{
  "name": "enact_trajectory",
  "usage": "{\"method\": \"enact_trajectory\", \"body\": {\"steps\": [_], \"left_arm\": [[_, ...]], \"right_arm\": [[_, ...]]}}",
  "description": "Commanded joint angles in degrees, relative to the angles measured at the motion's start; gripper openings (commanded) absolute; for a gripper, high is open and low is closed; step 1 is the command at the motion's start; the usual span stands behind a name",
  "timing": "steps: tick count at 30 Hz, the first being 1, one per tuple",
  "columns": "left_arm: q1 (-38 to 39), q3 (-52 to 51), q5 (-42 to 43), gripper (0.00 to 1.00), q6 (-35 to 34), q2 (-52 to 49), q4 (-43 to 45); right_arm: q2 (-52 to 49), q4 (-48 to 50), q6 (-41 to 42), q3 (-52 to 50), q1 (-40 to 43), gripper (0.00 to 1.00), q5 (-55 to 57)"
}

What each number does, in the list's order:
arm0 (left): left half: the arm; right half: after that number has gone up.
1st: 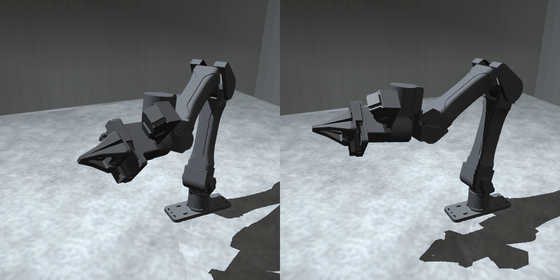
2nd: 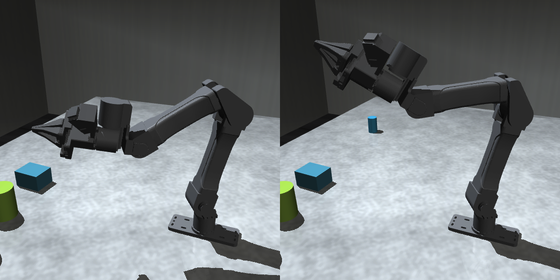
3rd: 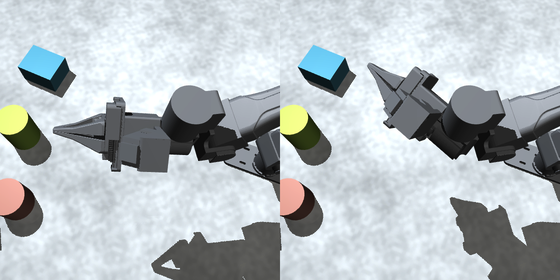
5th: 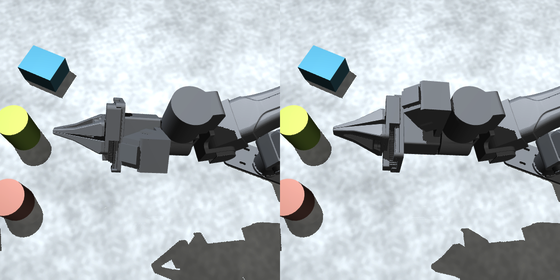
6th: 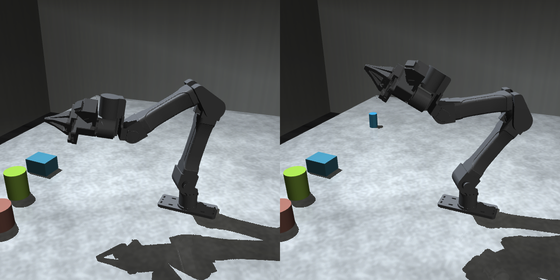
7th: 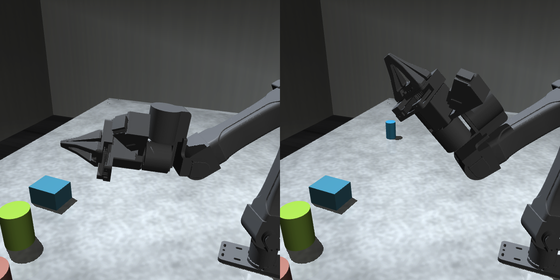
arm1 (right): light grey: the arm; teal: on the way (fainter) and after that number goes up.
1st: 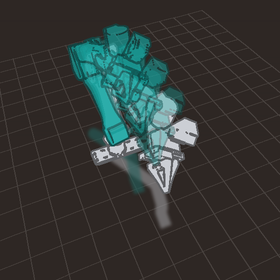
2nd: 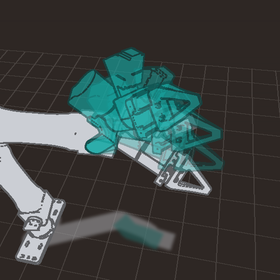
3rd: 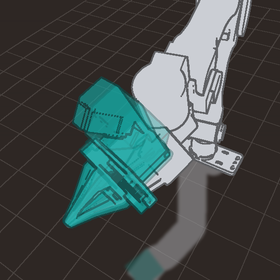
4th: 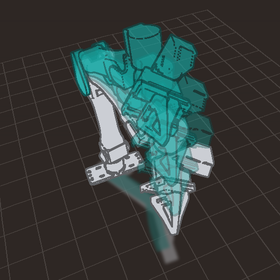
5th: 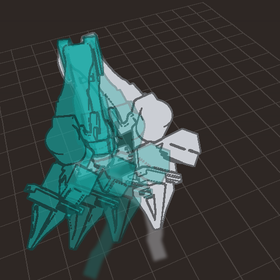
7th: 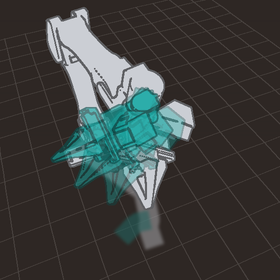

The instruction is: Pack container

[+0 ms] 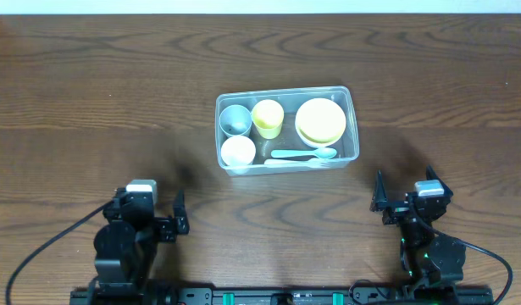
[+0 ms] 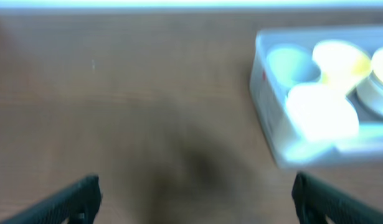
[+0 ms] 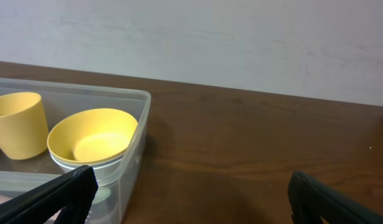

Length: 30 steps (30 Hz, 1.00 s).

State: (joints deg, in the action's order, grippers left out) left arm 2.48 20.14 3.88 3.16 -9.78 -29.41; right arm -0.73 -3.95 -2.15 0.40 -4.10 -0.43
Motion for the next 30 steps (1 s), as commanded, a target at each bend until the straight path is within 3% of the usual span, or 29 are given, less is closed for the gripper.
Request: {"method": "enact_trajectory", "body": {"steps": [1, 6, 10, 30], "left_arm": [[0.1, -6.4, -0.7, 0.98, 7.9, 3.9, 10.0], [-0.2, -12.8, -0.7, 0.98, 10.6, 7.3, 23.6], [-0.5, -15.3, -0.7, 0.98, 12.2, 9.7, 26.6], [-0.5, -19.9, -3.5, 0.98, 11.2, 9.7, 25.4]], "right_arm": [[0.4, -0.2, -0.7, -0.1, -0.5, 0.99, -0.2], [0.4, -0.2, -0.7, -0.1, -0.5, 0.99, -0.2], [0.4, -0.2, -0.7, -0.1, -0.5, 0.99, -0.2], [0.4, -0.2, -0.7, -0.1, -0.5, 0.99, -0.2]]}}
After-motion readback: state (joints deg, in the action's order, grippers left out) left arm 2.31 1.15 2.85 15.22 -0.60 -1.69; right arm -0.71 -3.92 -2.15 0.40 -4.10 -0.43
